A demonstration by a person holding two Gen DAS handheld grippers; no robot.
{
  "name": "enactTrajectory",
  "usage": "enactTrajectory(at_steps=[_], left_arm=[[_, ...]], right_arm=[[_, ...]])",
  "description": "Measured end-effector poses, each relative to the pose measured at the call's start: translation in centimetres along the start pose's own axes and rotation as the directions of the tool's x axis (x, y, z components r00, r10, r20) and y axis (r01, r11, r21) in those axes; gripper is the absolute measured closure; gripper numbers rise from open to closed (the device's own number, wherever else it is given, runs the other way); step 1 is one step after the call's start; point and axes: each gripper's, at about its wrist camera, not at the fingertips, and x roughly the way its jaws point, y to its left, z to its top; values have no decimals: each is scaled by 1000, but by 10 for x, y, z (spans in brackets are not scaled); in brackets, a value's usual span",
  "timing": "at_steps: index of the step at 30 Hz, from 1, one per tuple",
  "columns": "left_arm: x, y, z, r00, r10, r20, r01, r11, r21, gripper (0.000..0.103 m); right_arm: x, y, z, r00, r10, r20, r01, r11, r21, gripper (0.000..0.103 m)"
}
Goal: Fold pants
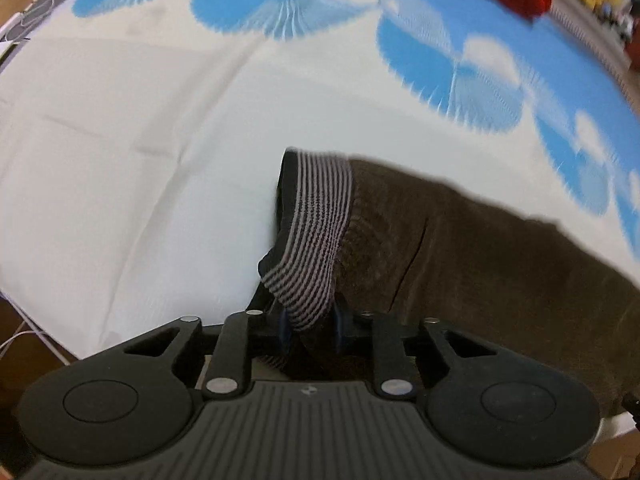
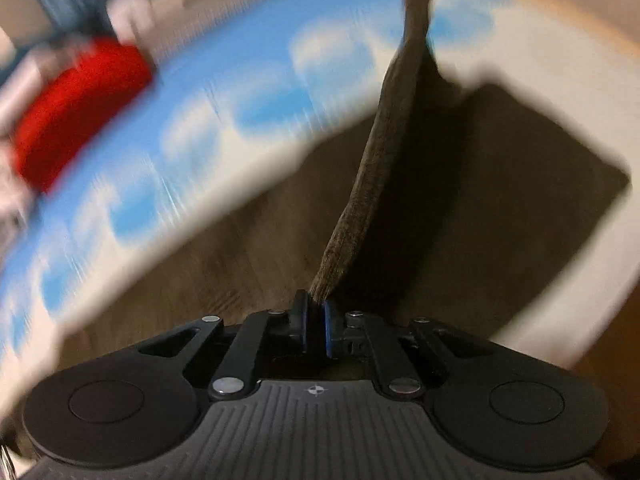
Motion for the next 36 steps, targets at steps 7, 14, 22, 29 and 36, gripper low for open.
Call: enactTrajectory(at_steps=[7, 14, 22, 29, 36], left_arm=[[-13, -2, 10, 991, 87, 97, -85, 996, -28, 60], [-17, 1, 16, 988, 83, 131, -78, 996, -46, 60], [-12, 1, 24, 983, 115, 143, -111, 993, -38, 60], [-13, -12, 26, 978, 131, 163, -131, 991, -12, 60], [-15, -28, 22, 973, 129, 189, -145, 987, 73, 60]], right_arm=[[-33, -64, 54, 988, 0, 156, -31, 980, 199, 82], [-33, -155, 126, 953, -159, 259, 25, 891, 454, 68], [23, -193, 133, 980, -138, 145, 25, 803, 595, 66], [2, -191, 150, 948, -167, 271, -1, 850, 527, 92], [-80, -168, 130, 864, -205, 461, -49, 875, 481, 93]])
